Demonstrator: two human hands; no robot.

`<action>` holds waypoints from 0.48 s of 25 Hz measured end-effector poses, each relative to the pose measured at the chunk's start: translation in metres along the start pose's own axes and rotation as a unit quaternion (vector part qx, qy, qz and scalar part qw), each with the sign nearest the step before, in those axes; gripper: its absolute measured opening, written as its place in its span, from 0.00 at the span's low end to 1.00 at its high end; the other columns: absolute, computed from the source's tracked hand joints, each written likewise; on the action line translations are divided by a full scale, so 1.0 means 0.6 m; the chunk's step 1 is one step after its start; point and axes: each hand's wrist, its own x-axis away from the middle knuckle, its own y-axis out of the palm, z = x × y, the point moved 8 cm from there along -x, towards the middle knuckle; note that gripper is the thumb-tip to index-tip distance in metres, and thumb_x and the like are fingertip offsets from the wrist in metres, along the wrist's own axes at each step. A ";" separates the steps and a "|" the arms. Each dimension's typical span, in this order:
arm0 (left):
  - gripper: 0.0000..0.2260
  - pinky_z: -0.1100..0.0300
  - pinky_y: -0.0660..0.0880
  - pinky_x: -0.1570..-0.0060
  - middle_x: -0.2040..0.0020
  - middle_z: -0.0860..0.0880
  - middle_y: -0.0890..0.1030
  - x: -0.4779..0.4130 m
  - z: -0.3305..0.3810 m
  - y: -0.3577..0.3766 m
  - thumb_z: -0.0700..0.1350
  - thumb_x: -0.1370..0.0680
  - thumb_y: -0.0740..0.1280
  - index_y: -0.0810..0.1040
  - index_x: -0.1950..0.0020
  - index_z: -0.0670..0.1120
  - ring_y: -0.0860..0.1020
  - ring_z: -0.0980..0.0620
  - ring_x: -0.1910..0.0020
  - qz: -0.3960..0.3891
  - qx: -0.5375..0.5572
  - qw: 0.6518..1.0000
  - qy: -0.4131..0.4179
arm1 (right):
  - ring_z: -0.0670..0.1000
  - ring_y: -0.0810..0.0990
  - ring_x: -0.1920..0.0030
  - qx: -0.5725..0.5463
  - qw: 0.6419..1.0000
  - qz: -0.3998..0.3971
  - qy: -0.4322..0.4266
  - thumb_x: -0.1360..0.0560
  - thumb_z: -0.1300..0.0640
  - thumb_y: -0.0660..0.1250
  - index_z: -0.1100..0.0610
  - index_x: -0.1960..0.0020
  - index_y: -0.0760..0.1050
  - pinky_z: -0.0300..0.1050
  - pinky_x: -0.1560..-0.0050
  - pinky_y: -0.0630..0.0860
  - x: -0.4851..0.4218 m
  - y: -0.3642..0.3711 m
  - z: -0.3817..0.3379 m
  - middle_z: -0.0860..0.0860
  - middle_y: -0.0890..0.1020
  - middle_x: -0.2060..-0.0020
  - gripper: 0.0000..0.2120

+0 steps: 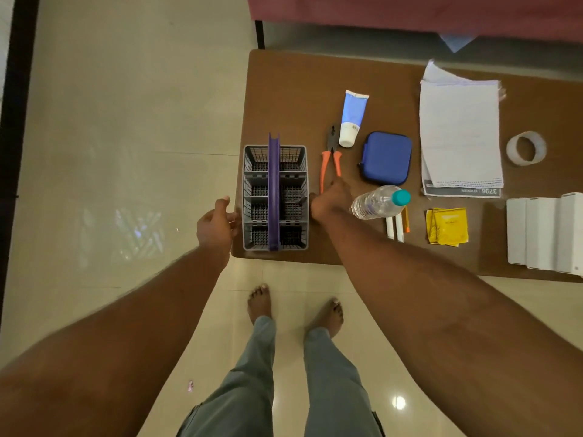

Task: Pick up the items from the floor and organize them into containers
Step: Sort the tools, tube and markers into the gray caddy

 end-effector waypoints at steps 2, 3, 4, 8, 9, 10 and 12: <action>0.15 0.55 0.81 0.53 0.59 0.48 0.82 -0.016 0.011 0.003 0.56 0.23 0.67 0.80 0.46 0.46 0.83 0.50 0.58 0.002 -0.004 1.000 0.011 | 0.62 0.72 0.32 0.053 0.997 0.038 -0.037 0.22 0.54 0.66 0.55 0.20 0.58 0.51 0.33 0.69 -0.023 -0.002 -0.010 0.61 0.71 0.30 0.33; 0.15 0.56 0.81 0.53 0.59 0.48 0.82 -0.024 0.013 0.004 0.56 0.22 0.68 0.80 0.47 0.45 0.83 0.50 0.59 0.005 -0.004 1.000 0.014 | 0.62 0.69 0.30 0.060 0.996 0.038 -0.060 0.22 0.55 0.65 0.51 0.19 0.54 0.53 0.31 0.67 -0.029 0.002 -0.012 0.60 0.68 0.27 0.35; 0.15 0.56 0.81 0.54 0.58 0.47 0.82 -0.031 0.014 0.003 0.55 0.22 0.68 0.80 0.47 0.44 0.82 0.50 0.60 0.008 -0.007 1.000 0.016 | 0.61 0.66 0.27 0.060 0.994 0.031 -0.081 0.24 0.55 0.66 0.46 0.18 0.51 0.55 0.29 0.66 -0.038 0.014 -0.009 0.59 0.64 0.24 0.39; 0.19 0.55 0.82 0.53 0.56 0.46 0.83 -0.045 0.000 -0.005 0.55 0.23 0.70 0.80 0.44 0.39 0.83 0.48 0.59 0.011 -0.026 1.000 0.005 | 0.60 0.68 0.27 0.086 0.992 0.058 -0.067 0.23 0.49 0.68 0.54 0.19 0.53 0.53 0.29 0.66 -0.053 0.008 -0.008 0.59 0.67 0.25 0.38; 0.20 0.55 0.81 0.53 0.55 0.46 0.84 -0.046 -0.007 -0.010 0.55 0.23 0.70 0.80 0.43 0.39 0.84 0.48 0.57 0.011 -0.035 0.999 0.001 | 0.61 0.72 0.30 0.048 0.997 0.055 -0.029 0.23 0.46 0.69 0.58 0.21 0.57 0.53 0.30 0.68 -0.056 0.003 -0.006 0.60 0.71 0.28 0.37; 0.20 0.55 0.81 0.54 0.55 0.46 0.84 -0.045 -0.014 -0.014 0.55 0.23 0.69 0.80 0.42 0.40 0.84 0.47 0.56 0.012 -0.044 0.999 -0.002 | 0.61 0.74 0.32 0.008 0.999 0.045 0.002 0.25 0.43 0.71 0.60 0.24 0.61 0.52 0.32 0.70 -0.056 0.003 -0.001 0.60 0.73 0.31 0.37; 0.19 0.55 0.80 0.56 0.55 0.47 0.84 -0.039 -0.017 -0.018 0.55 0.23 0.69 0.80 0.42 0.42 0.85 0.47 0.54 0.009 -0.054 0.998 -0.005 | 0.60 0.76 0.33 -0.035 0.999 0.020 0.025 0.29 0.41 0.76 0.59 0.27 0.64 0.50 0.35 0.72 -0.045 0.000 0.005 0.59 0.75 0.33 0.40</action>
